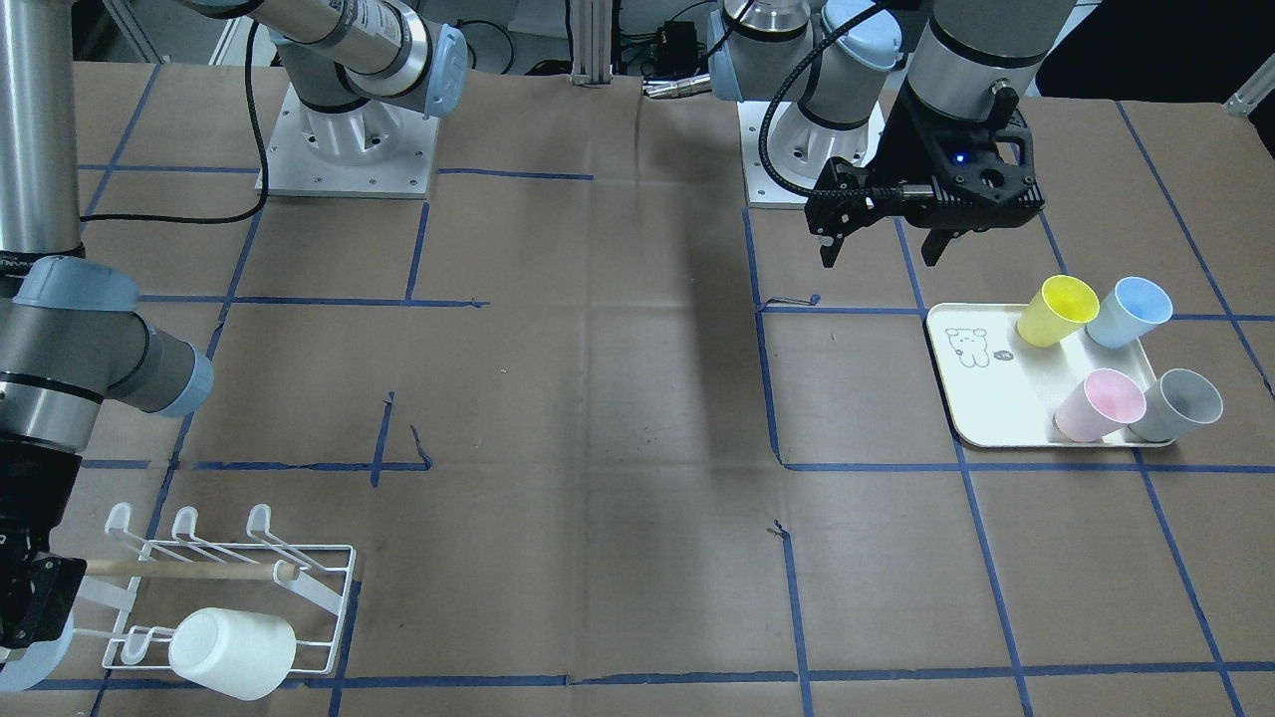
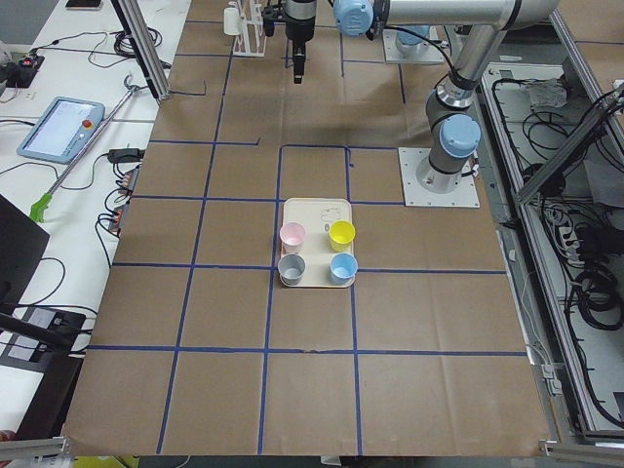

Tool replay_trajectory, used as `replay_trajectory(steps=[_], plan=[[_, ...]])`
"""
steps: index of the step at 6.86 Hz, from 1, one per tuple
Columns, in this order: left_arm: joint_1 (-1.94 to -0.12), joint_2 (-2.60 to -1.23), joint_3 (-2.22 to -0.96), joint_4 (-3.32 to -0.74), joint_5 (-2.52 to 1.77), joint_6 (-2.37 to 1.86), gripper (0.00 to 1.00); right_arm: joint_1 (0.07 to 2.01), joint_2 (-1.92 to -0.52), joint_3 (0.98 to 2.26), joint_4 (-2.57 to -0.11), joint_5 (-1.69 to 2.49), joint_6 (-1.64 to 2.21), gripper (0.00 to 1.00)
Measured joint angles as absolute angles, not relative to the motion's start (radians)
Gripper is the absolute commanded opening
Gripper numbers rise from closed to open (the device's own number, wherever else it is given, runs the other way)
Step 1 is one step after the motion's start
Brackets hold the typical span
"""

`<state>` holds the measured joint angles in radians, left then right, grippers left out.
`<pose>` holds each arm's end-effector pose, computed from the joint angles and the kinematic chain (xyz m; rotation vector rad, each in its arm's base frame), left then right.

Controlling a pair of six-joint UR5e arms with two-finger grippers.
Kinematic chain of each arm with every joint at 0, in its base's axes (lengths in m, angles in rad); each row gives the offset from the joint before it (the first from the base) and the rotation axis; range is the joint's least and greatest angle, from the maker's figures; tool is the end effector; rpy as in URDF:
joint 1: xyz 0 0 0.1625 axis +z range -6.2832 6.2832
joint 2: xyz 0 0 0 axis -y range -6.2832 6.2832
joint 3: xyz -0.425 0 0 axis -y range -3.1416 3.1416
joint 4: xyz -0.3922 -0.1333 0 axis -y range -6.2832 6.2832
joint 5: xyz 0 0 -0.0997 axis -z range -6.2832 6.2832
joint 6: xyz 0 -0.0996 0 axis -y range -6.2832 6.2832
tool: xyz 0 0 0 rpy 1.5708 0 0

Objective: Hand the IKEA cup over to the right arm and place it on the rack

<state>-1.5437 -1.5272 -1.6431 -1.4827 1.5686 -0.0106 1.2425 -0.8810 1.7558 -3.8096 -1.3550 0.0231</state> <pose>-0.1205 -0.4824 0.4823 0.0590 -3.1379 0.0933 -0.0592 -0.6534 0.2670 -0.2121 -2.4053 1.9700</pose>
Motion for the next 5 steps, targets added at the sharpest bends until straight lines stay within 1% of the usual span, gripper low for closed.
replay_trajectory(steps=[3, 4, 5], plan=[[-1.545, -1.561, -1.604, -1.478, 1.564, -0.017, 1.0, 1.244, -0.866, 1.77, -3.815, -1.361, 0.021, 0.18], [-1.546, -1.585, -1.576, -1.481, 1.566, -0.017, 1.0, 1.245, -0.866, 1.78, -3.814, -1.363, 0.02, 0.22], [-1.547, -1.599, -1.563, -1.483, 1.568, -0.017, 1.0, 1.245, -0.865, 1.787, -3.814, -1.364, 0.02, 0.38]])
